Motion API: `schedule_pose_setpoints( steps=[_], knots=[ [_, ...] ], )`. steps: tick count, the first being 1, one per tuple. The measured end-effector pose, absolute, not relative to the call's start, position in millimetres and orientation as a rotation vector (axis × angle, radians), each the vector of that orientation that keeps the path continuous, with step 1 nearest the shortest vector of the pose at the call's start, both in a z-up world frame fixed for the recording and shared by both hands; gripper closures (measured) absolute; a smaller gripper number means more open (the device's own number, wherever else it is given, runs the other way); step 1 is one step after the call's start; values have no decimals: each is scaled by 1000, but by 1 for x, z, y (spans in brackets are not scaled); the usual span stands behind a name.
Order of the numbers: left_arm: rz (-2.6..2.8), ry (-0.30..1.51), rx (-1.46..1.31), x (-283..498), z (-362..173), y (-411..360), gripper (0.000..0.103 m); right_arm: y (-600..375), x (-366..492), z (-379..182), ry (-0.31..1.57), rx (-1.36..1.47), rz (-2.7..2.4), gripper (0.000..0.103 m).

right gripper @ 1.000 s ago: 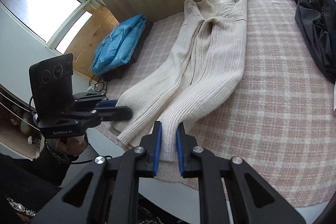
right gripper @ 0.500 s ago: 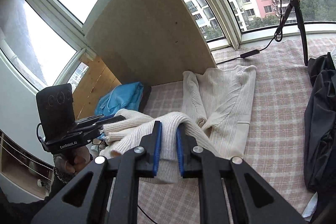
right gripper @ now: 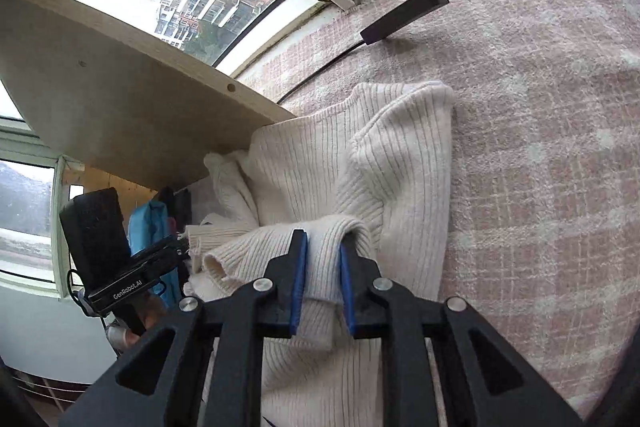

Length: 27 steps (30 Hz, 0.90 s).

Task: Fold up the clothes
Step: 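Lift the hem with both tools and fold it over toward the collar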

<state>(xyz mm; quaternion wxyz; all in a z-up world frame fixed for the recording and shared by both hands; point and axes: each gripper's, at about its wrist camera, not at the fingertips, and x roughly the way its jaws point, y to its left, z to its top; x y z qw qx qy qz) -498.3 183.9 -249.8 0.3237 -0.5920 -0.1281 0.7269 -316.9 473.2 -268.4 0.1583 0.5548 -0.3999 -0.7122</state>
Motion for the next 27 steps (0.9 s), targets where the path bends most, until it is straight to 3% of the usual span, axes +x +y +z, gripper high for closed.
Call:
schedule_pose_setpoints(
  steps=[1,2,3,6,8,11,16,18,19,20,22,23,27],
  knots=[
    [1933,-356,-1534,-501,-244,178,74,479,-315,-264,-1152,1552,-2038,82],
    [1958,-362,-1506,-501,-237,171,59,485,-313,-258,-1150,1512,-2051,73],
    [1983,-363,-1476,-499,-229,163,54,490,-309,-249,-1128,1469,-2081,60],
    [2061,-340,-1382,-490,-208,143,52,506,-294,-230,-1084,1364,-2150,57],
    [2103,-229,-1319,-471,-204,144,50,507,-285,-221,-960,1307,-2233,57],
    [2080,-101,-1296,-449,-215,160,50,494,-278,-221,-752,1297,-2317,57],
    [2021,-22,-1374,-450,-248,197,50,453,-297,-249,-598,1370,-2250,57],
    [2012,7,-1389,-453,-257,207,53,438,-305,-258,-524,1407,-2242,57],
    [2014,14,-1390,-454,-260,211,58,433,-307,-261,-494,1417,-2242,57],
    [2009,8,-1386,-453,-261,214,71,428,-310,-265,-466,1425,-2244,58],
    [2008,6,-1364,-450,-258,216,86,426,-307,-263,-448,1392,-2260,75],
    [2017,16,-1343,-446,-254,217,87,426,-303,-258,-454,1364,-2268,87],
    [2055,-123,-1269,-436,-228,193,88,438,-286,-233,-531,1244,-2299,88]
  ],
)
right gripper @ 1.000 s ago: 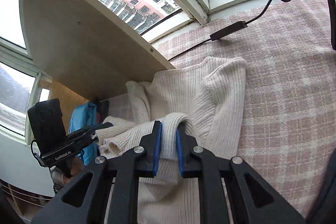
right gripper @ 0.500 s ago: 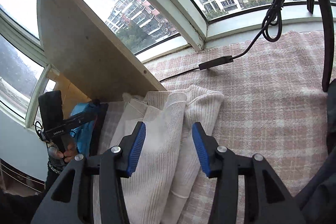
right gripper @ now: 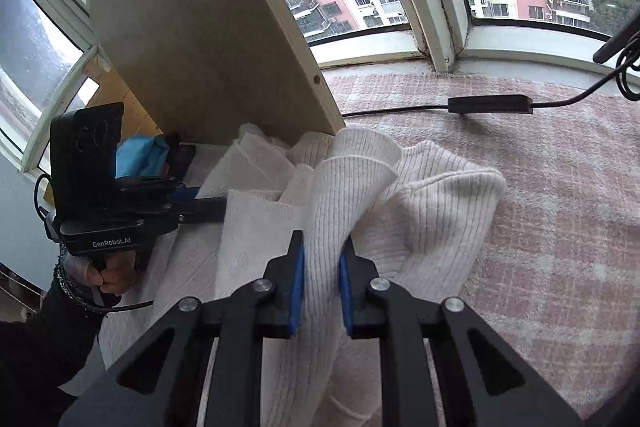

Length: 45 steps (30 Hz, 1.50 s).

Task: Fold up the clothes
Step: 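Lift the hem with both tools and fold it over toward the collar, then lay the hem onto the cardigan and open both tools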

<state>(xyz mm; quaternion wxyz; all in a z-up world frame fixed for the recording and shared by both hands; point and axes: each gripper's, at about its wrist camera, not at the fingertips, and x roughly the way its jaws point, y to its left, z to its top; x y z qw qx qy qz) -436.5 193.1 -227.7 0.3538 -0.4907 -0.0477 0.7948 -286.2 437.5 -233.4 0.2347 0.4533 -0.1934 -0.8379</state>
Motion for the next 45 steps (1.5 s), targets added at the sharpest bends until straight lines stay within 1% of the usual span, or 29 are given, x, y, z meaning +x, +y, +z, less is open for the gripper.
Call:
schedule_pose_setpoints(
  steps=[2,4,5,7,9,12,13,14,15,16,17,18,20,22,24,26,27,28,29,30,31,32,33,34,35,36,39,42,45],
  knots=[
    [2079,-215,-1227,-436,-219,174,89,453,-283,-226,-622,1204,-2305,89],
    [2133,-223,-1212,-443,-224,167,89,471,-286,-227,-724,1171,-2306,89],
    [2134,-217,-1244,-450,-233,169,89,476,-291,-233,-733,1191,-2321,89],
    [2124,-194,-1317,-465,-254,176,88,476,-307,-254,-708,1299,-2326,89],
    [2118,-147,-1360,-472,-265,184,88,467,-320,-276,-644,1426,-2324,88],
    [2149,-136,-1352,-472,-263,184,84,462,-322,-275,-578,1429,-2363,85],
    [2171,-124,-1350,-471,-261,183,78,461,-321,-271,-554,1435,-2388,83],
    [2202,-103,-1353,-469,-258,183,69,461,-318,-267,-521,1442,-2423,76],
    [2237,-77,-1357,-468,-255,182,64,460,-315,-263,-478,1454,-2460,70],
    [2275,-52,-1356,-466,-251,182,56,459,-313,-260,-432,1466,-2492,65],
    [2303,-32,-1353,-465,-248,184,51,457,-311,-256,-385,1477,-2522,52],
    [2313,-23,-1358,-465,-246,187,49,455,-309,-253,-338,1488,-2551,43],
    [2313,-26,-1377,-470,-245,191,34,454,-313,-253,-316,1507,-2546,40],
    [2298,-47,-1413,-480,-249,197,30,455,-321,-257,-330,1538,-2513,39],
    [2292,-50,-1476,-494,-261,200,30,456,-331,-263,-343,1571,-2480,39],
    [2238,-117,-1521,-506,-274,198,30,457,-342,-273,-383,1591,-2429,39],
    [2195,-181,-1529,-511,-280,196,32,460,-346,-277,-432,1582,-2396,38],
    [2149,-241,-1530,-514,-286,194,40,463,-348,-278,-472,1545,-2388,38],
    [2133,-270,-1511,-515,-289,193,44,466,-349,-278,-497,1522,-2383,37],
    [2109,-282,-1496,-516,-290,195,50,469,-351,-279,-519,1504,-2377,40],
    [2078,-290,-1484,-517,-291,197,66,472,-350,-279,-542,1495,-2378,44],
    [2072,-285,-1476,-516,-290,198,67,474,-349,-279,-594,1475,-2340,68],
    [2075,-275,-1469,-515,-289,200,69,475,-347,-279,-652,1452,-2291,79],
    [2073,-283,-1450,-512,-282,199,73,476,-343,-276,-666,1430,-2295,79],
    [2069,-298,-1426,-508,-274,197,74,474,-338,-270,-637,1414,-2315,80],
    [2066,-313,-1402,-503,-266,195,75,472,-332,-262,-617,1385,-2331,81],
    [2083,-308,-1290,-480,-222,186,75,471,-309,-228,-654,1270,-2345,81],
    [2109,-270,-1182,-454,-170,183,76,466,-281,-179,-589,1159,-2395,81],
    [2156,-196,-1041,-411,-115,180,76,460,-247,-123,-516,1035,-2444,81]
  ],
)
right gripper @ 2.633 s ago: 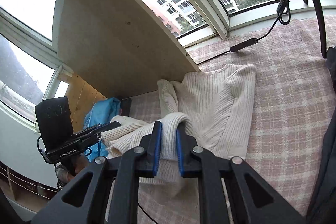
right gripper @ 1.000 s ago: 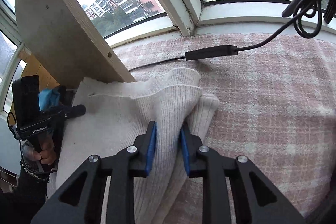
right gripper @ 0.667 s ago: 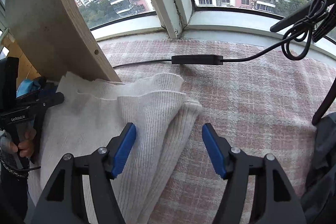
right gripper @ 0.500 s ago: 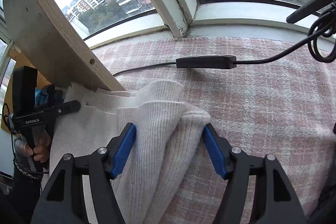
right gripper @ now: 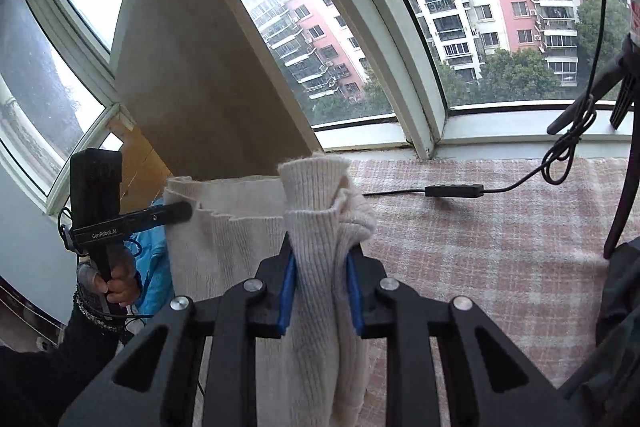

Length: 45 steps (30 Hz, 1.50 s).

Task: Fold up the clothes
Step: 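Lay the hem onto the cardigan and open both tools, then press the folded cardigan flat with the right tool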

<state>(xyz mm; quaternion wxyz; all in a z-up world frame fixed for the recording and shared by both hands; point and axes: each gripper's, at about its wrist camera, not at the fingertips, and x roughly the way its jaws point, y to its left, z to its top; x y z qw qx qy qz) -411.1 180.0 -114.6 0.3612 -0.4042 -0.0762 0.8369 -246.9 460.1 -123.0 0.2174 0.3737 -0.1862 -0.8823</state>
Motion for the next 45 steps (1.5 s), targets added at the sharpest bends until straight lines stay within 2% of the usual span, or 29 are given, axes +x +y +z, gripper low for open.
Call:
schedule_pose_setpoints(
  steps=[3,6,8,10,11,13,15,18,21,23,26,29,34,41,45],
  knots=[
    [2196,-108,-916,-364,-71,178,76,448,-205,-73,-371,905,-2505,81],
    [2216,1,-885,-313,-74,180,75,435,-159,-62,-235,897,-2551,81],
    [2169,29,-971,-273,-105,171,72,430,-128,-82,-224,966,-2544,81],
    [2083,35,-1109,-230,-145,166,69,422,-89,-125,-145,1099,-2549,81],
    [2022,40,-1211,-205,-169,160,69,417,-69,-148,-100,1169,-2550,77],
    [1915,31,-1429,-157,-213,146,69,417,-32,-205,-68,1465,-2447,76],
    [1873,15,-1558,-117,-233,118,70,420,8,-238,-162,1649,-2339,75],
    [1963,-41,-1536,-99,-221,91,69,431,36,-231,-308,1603,-2369,76],
    [2032,-112,-1466,-112,-206,89,61,434,30,-207,-324,1492,-2436,75],
    [2077,-125,-1416,-126,-201,82,60,430,12,-198,-343,1472,-2441,75],
    [2094,-157,-1364,-148,-205,111,60,421,-15,-194,-451,1405,-2415,75],
    [2105,-122,-1340,-163,-209,137,60,397,-40,-190,-419,1355,-2388,76],
    [2075,74,-1317,-164,-221,174,60,363,-86,-210,-570,1384,-2180,75],
    [2040,165,-1371,-153,-253,184,58,304,-140,-260,-561,1587,-1980,75],
    [2037,148,-1373,-153,-249,181,55,296,-144,-271,-656,1586,-1940,75]
  ],
)
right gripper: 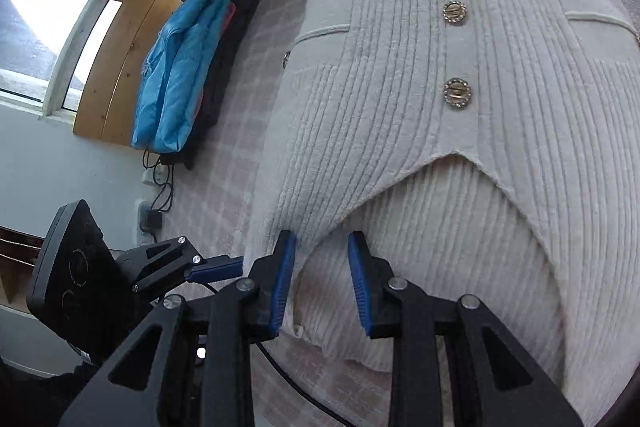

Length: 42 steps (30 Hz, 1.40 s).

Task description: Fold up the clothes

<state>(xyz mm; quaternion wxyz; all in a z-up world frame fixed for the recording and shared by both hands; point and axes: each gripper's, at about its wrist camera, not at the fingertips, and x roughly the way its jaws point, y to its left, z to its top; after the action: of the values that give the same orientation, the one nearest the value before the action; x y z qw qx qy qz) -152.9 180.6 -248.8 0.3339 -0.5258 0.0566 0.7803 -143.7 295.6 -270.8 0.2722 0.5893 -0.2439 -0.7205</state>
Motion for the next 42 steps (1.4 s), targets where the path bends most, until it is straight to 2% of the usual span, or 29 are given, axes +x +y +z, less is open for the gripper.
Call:
schedule_pose_setpoints(
  steps=[2,3,5,7,12,15,16,18,20,21,26,28,29,30,35,40,42],
  knots=[
    [2025,145,-1388,-153,-248,179,55,296,-141,-261,-666,1532,-1941,77],
    [2024,151,-1396,-152,-247,179,55,297,-139,-253,-625,1520,-1975,82],
    [2029,126,-1397,-152,-240,174,55,302,-134,-235,-448,1555,-2096,82],
    [2046,36,-1371,-153,-225,165,55,318,-124,-213,-375,1511,-2202,81],
    [2124,-68,-1304,-170,-202,160,53,384,-100,-181,-363,1366,-2486,81],
    [2111,-68,-1327,-185,-213,180,53,407,-99,-200,-489,1405,-2486,81],
    [2081,-83,-1339,-189,-220,186,52,405,-99,-211,-480,1447,-2462,81],
    [2049,-30,-1393,-191,-240,199,48,399,-98,-233,-434,1539,-2411,81],
    [2061,61,-1397,-187,-248,207,46,393,-92,-237,-323,1513,-2431,82],
    [2057,91,-1377,-183,-246,208,44,394,-93,-234,-326,1505,-2430,82],
    [2061,-58,-1365,-194,-225,182,43,401,-102,-208,-427,1481,-2408,82],
    [2092,-119,-1338,-205,-218,165,43,389,-115,-192,-379,1446,-2438,74],
    [2121,-123,-1333,-213,-217,158,43,382,-122,-183,-350,1427,-2455,66],
    [2154,-118,-1332,-221,-217,151,43,371,-131,-177,-316,1409,-2456,62],
    [2280,-70,-1275,-266,-219,123,46,294,-189,-176,-90,1447,-2428,62],
    [2257,-176,-1252,-307,-225,105,46,230,-246,-196,99,1561,-2397,62],
    [2241,-144,-1245,-316,-229,108,46,223,-259,-207,169,1641,-2416,62]
  ],
)
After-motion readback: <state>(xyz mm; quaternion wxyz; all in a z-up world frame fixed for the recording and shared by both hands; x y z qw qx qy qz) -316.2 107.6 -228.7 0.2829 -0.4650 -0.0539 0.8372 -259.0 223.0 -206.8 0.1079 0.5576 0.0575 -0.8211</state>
